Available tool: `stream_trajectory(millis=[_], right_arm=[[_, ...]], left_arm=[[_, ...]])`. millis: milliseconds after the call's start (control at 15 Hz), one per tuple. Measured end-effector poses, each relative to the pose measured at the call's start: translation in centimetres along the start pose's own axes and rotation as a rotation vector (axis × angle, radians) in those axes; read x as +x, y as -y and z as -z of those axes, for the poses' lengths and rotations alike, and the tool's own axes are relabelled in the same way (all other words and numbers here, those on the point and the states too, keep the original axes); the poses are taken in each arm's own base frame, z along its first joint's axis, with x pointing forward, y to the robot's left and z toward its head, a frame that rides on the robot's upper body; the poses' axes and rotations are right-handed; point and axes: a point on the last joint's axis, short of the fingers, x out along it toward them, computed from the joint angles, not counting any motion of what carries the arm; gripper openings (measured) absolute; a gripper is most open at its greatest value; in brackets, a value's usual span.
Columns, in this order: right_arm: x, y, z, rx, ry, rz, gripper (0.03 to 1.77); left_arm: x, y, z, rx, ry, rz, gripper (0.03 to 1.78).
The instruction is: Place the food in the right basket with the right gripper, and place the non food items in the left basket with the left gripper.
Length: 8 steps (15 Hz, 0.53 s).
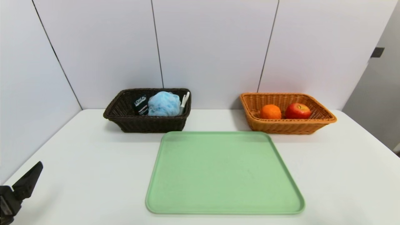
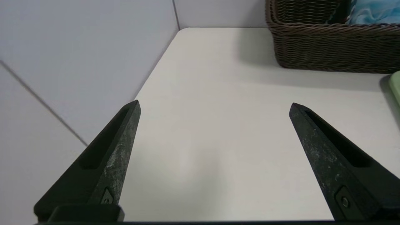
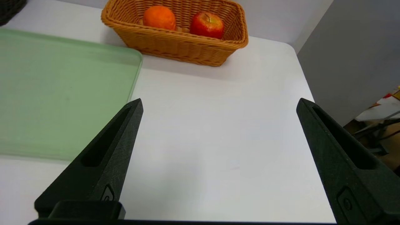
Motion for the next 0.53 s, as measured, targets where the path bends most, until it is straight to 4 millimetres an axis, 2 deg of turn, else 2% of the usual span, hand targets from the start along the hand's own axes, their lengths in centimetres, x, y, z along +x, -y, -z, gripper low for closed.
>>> stream_trajectory(millis=[267,533], right_arm=[[-2.1,-0.4,2.2,0.02,0.038,-0.025,1.69],[-3.5,-0.7,4.2,0.023,0.079,-0.023,1.7]], left_arm=[[-2.3,-0.8,2.5,-0.014,0.023,-0.044,1.69],[-4.1,-1.1,3.6,-0.036,0.067,-0.023,1.69]])
